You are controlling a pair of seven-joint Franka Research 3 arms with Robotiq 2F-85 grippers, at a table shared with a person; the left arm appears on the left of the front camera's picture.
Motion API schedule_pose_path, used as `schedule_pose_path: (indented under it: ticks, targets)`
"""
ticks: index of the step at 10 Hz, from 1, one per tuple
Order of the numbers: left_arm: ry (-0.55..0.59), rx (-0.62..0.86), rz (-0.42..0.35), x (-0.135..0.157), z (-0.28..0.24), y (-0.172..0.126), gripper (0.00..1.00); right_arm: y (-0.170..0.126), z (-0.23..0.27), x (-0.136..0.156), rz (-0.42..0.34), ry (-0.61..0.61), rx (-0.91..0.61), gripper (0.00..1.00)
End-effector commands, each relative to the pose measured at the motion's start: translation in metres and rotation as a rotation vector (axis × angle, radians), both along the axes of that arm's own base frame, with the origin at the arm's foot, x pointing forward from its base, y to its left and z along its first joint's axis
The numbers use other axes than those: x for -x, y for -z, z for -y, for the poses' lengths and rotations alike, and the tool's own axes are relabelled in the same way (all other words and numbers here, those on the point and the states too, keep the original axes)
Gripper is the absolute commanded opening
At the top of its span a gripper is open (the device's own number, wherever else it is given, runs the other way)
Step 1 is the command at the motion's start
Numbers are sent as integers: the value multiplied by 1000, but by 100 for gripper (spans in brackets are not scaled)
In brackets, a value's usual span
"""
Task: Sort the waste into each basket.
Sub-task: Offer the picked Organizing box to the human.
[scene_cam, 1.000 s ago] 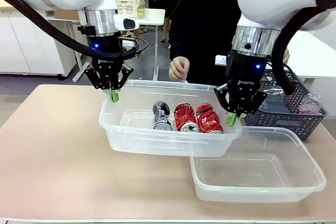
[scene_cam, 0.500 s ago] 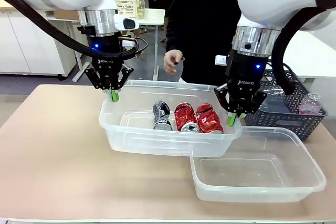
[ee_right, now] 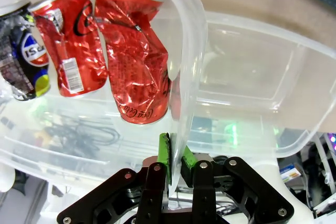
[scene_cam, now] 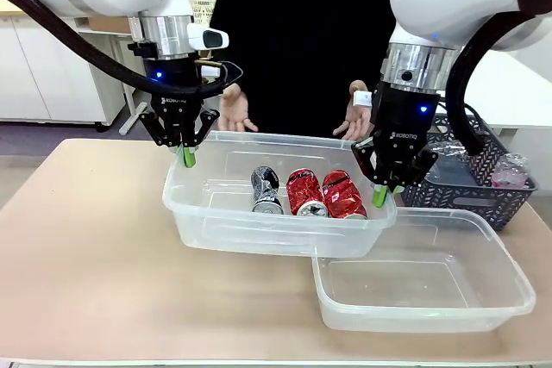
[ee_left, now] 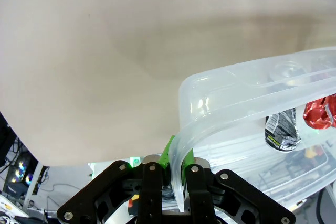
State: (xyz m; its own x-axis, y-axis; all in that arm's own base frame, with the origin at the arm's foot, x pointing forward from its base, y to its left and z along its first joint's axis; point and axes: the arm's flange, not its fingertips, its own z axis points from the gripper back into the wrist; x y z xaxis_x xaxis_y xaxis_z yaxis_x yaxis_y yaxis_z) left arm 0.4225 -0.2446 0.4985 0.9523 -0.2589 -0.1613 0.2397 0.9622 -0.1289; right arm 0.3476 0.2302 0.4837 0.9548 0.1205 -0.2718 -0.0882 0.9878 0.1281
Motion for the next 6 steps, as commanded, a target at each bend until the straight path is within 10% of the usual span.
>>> schedule_pose_path:
  ticks: [1, 6]
  targets:
    - [-62, -17, -5, -38, 4, -20, 5, -30, -9, -39, -1, -64, 36, 6]
    - [-47, 3, -79, -163, 0, -47, 5, -60, -35, -159, -180, -189, 21, 6]
